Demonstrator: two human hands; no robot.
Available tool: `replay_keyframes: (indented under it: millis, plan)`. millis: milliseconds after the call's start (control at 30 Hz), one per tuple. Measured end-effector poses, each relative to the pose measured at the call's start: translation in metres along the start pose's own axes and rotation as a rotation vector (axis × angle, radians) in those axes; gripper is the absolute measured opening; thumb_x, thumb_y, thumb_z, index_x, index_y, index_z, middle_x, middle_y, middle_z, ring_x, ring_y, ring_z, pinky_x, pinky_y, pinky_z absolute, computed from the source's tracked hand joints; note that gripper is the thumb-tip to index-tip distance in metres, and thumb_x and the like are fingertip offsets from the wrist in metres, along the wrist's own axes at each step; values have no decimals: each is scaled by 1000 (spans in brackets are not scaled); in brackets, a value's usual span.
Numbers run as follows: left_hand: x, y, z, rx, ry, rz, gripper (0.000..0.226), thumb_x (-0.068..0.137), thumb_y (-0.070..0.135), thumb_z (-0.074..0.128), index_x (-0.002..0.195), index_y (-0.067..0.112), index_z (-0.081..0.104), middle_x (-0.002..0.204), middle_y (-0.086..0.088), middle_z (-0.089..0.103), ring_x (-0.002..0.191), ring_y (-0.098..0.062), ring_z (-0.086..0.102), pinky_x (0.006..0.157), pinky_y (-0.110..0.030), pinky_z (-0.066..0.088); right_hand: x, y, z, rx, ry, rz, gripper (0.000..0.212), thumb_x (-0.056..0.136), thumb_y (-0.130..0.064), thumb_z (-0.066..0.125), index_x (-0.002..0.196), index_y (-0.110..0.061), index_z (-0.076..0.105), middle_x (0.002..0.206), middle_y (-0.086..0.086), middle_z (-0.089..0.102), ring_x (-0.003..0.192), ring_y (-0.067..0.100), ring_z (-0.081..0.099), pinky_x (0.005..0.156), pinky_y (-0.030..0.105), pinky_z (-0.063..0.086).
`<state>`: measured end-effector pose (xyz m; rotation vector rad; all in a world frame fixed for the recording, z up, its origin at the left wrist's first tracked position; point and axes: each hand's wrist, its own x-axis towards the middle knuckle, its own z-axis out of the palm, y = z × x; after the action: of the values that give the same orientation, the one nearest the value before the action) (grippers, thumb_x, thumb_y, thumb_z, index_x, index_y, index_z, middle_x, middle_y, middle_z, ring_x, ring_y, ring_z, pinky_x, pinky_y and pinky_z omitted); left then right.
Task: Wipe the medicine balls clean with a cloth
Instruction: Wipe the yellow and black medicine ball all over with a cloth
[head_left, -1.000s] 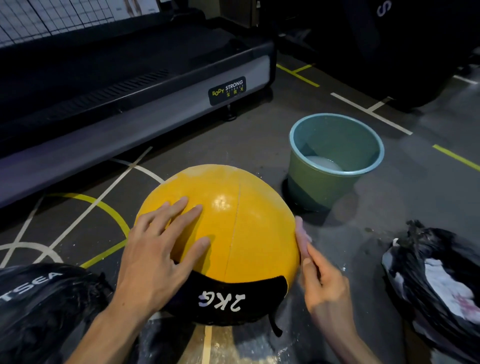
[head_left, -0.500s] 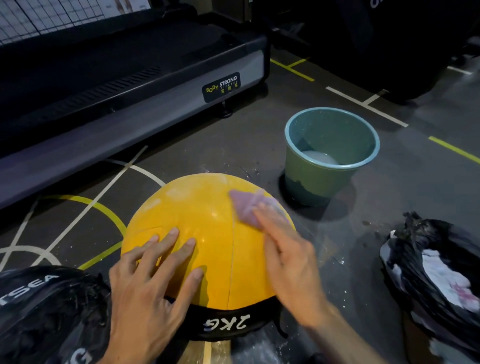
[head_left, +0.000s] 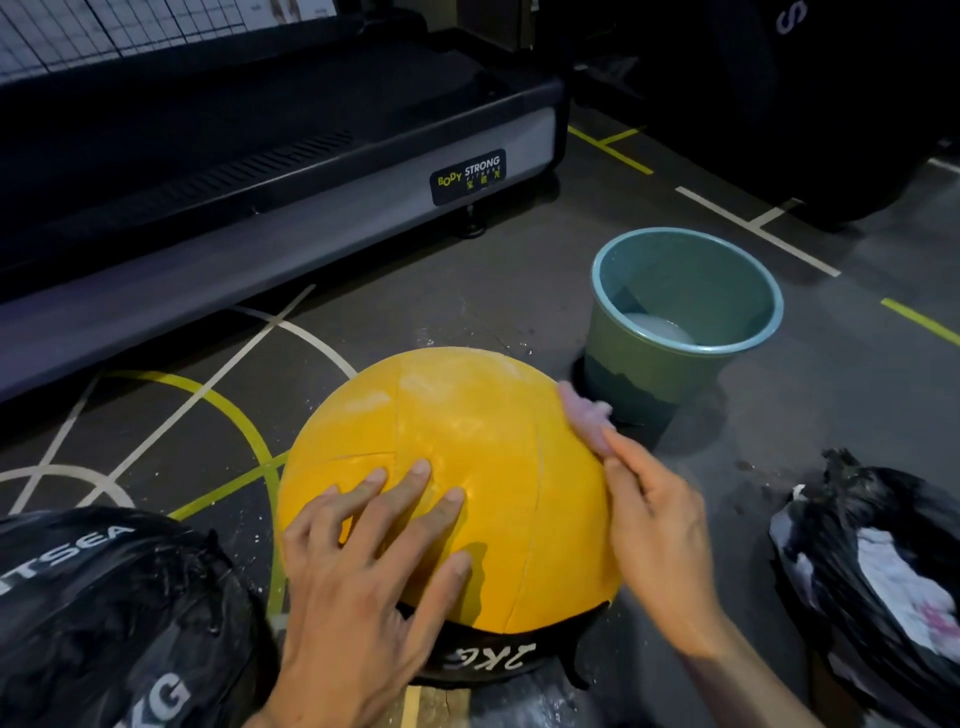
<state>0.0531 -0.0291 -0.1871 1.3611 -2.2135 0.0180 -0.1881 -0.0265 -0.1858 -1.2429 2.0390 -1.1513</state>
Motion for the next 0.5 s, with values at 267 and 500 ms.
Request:
replay_keyframes:
  millis: [267,500]
  plan:
    - [4,23,2,10,-84,80,40,100,56,48,133,42,66,151,14,52,136,-22,49,113,-48,28,5,-72,17,-12,-117,-296,40,101,-16,48,130,-36,68,132,-20,64,120,-9,53,98,5,37]
    - [5,19,0,33,-132,115,46,103,57,44,145,42,55,157,15,45,140,-20,46,115,-50,29,19,-37,-2,-33,-37,-147,39,102,-17,53,129,-42,67,123,-18,69,105,-4,62,85,11,46]
